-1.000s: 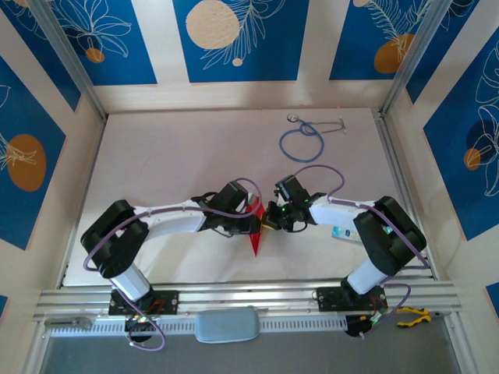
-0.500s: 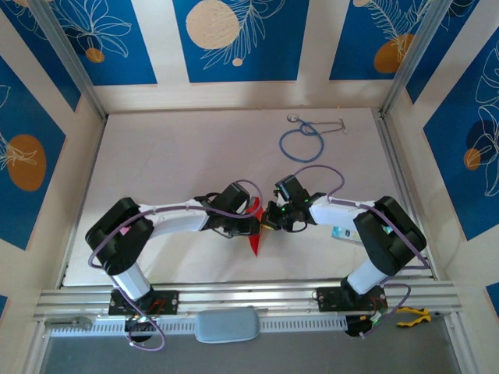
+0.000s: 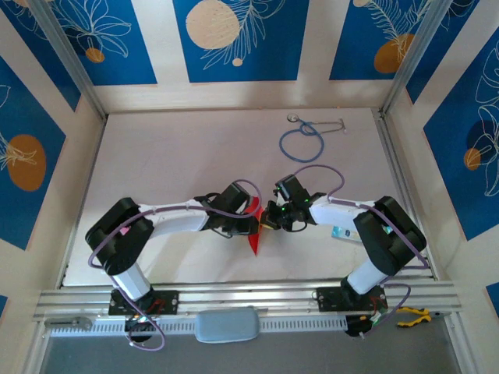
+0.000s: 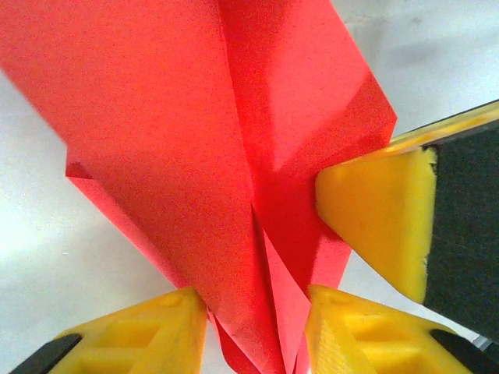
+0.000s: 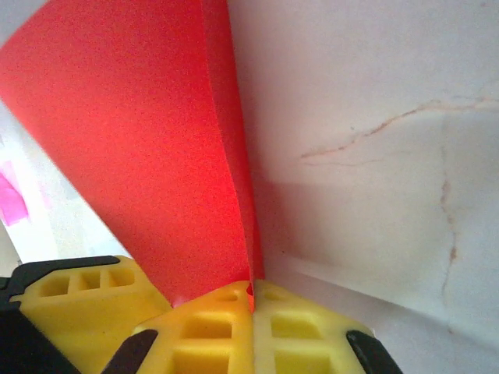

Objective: Fold a paper plane with a square sheet of paper (pick it up from the middle)
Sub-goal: Move a paper plane to the center of the table.

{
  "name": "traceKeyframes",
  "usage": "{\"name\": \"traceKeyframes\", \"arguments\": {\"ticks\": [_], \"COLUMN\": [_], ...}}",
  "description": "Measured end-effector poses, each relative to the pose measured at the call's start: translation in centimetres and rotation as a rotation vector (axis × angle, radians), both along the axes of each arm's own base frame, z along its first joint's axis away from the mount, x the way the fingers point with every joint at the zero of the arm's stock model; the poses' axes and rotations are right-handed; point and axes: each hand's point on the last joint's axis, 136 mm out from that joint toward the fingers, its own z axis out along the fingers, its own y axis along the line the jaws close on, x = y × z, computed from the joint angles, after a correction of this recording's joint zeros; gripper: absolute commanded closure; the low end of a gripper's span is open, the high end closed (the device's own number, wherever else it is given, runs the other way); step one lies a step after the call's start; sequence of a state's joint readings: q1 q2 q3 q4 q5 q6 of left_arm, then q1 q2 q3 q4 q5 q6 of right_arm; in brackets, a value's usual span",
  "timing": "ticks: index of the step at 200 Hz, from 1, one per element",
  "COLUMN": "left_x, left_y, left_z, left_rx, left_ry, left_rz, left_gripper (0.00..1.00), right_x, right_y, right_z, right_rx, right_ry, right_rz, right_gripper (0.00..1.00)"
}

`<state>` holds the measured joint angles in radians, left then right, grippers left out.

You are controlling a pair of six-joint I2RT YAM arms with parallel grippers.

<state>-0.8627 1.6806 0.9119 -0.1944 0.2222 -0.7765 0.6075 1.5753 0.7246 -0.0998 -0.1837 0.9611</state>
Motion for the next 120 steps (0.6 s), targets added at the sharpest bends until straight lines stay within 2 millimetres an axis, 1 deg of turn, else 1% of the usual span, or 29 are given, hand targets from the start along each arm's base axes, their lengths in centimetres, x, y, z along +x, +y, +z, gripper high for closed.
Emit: {"name": "traceKeyframes", "arguments": {"ticks": [61,120], "left_x": [0.19,0.18], "left_y": [0.14,0.16], "left_z": [-0.07,-0.13], "left_rx": [0.008,0.007], "left_ry": [-0.009,-0.010], "left_rz": [0.008,0.008], "left_gripper": [0.61,0.64], "right_x": [0.12,0.24], "right_y": [0.17,0.06], "right_z": [0.17,0.16], "right_rx": [0.012,0.012], "right_ry": [-0.004,-0.004], "right_rz": [0.001,-0.005], "right_gripper": [0.98,0.99]}}
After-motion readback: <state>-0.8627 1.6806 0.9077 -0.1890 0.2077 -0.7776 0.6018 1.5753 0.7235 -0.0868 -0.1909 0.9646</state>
